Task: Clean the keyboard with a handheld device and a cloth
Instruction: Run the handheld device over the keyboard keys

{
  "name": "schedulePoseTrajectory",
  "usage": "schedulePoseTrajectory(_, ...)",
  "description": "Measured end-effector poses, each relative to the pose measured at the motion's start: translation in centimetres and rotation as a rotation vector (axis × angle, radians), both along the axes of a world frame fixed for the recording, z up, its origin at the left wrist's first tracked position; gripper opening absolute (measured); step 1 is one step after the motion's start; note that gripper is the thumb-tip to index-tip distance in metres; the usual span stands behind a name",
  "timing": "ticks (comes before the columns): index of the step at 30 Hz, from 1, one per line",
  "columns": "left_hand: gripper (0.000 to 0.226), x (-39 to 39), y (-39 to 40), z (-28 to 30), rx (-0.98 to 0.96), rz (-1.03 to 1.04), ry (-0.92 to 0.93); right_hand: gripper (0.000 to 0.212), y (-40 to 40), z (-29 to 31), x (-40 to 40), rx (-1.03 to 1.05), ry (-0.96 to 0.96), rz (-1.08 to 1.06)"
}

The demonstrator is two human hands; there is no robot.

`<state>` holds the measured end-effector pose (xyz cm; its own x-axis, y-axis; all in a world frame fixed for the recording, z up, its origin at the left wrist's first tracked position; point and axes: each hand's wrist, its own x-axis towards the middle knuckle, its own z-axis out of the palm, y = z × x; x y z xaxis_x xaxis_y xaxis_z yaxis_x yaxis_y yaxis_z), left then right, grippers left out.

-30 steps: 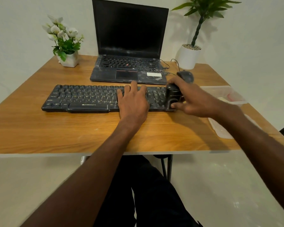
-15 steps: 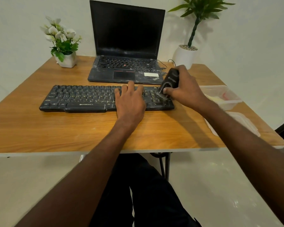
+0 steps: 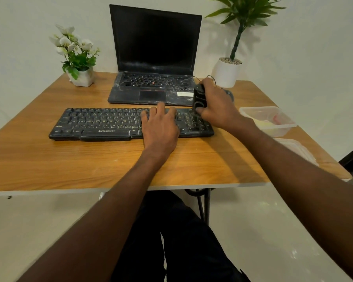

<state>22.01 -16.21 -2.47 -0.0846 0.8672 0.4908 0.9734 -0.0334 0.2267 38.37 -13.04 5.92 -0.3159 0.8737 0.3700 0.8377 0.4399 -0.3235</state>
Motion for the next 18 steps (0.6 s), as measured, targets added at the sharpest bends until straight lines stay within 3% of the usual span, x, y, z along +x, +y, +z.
schedulePoseTrajectory(3,0.034,-0.1,0.1,-0.2,0.009,-0.007,0.003,0.069,0.7,-0.2,-0.6,-0.153,0.041,0.116)
schedulePoseTrajectory(8,0.033,-0.1,0.1,-0.2,0.010,-0.011,0.005,0.068,1.8,0.6,-0.9,-0.022,-0.073,-0.008)
schedulePoseTrajectory(11,0.034,-0.1,0.4,-0.3,0.015,-0.013,0.006,0.070,1.4,0.2,-0.8,-0.116,0.039,0.094)
schedulePoseTrajectory(13,0.033,-0.2,0.6,-0.4,0.022,-0.012,0.001,0.072,1.0,-0.3,0.1,-0.164,-0.013,0.123)
schedulePoseTrajectory(18,0.031,-0.2,0.4,-0.4,0.013,-0.012,-0.006,0.069,1.7,1.5,1.2,-0.059,-0.145,-0.069)
